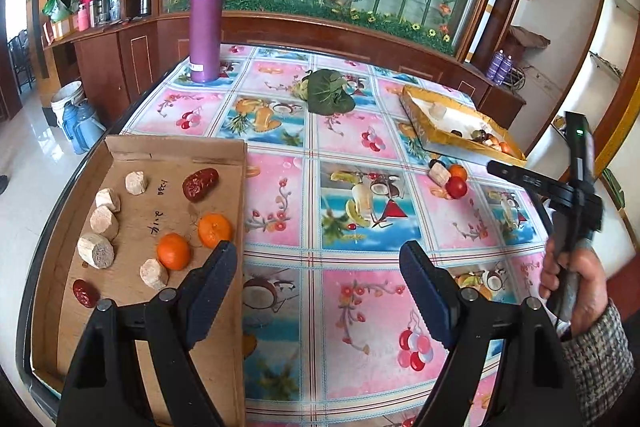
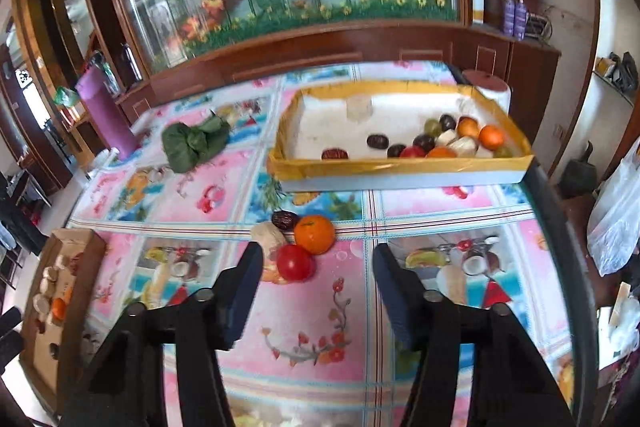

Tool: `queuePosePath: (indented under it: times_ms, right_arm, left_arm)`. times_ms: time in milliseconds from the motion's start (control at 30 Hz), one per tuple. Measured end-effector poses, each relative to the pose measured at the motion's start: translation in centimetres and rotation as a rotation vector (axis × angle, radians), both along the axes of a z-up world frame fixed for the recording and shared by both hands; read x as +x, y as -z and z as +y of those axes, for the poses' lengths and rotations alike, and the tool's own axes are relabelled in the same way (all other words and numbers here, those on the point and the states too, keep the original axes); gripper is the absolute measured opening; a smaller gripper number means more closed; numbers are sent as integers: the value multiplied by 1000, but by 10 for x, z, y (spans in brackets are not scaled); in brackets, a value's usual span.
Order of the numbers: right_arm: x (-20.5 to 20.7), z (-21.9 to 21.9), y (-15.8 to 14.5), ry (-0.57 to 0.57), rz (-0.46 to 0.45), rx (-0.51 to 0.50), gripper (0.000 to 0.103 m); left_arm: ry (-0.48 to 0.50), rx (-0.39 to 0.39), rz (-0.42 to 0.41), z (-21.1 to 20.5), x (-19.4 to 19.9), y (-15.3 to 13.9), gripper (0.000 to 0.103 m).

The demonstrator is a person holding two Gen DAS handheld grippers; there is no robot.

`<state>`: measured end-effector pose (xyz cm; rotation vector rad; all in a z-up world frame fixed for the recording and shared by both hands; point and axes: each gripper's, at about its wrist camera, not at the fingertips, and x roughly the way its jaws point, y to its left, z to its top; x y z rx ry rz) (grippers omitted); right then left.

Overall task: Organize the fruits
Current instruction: 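Withdraw both open tools from the tray back toward the pile, then grasp a square tan cake with the left tool while the right tool grasps the red tomato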

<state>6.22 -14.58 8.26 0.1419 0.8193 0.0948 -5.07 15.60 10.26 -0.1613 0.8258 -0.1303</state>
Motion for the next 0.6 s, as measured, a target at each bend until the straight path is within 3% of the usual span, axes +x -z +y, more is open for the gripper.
queuePosePath:
  times_ms: [167,300,333,367,467,567,600]
  right_arm:
    - [50,10,28,34,47,-37,57]
    - [77,13,51,29,129,3,54]
    - [77,14,53,14,139,25,44]
    - [73,15,53,3,137,44,42]
    - [54,16,44,-93,136,161,42]
    - [28,21,34,-279,162,350,42]
    - [18,22,30,-305,145,354,42]
  left_arm:
    - [-11,-7,24,4,5,7,83]
    - [-11,-9,38,7,7,12,83]
    - [-14,-10,40,9,7,13,83]
    - [-17,-13,43,10,8,15,83]
    - [-21,-36,60,14,13,22,83]
    - [-12,-50,72,13,15,27,83]
    - [-9,-51,74,13,15,28,83]
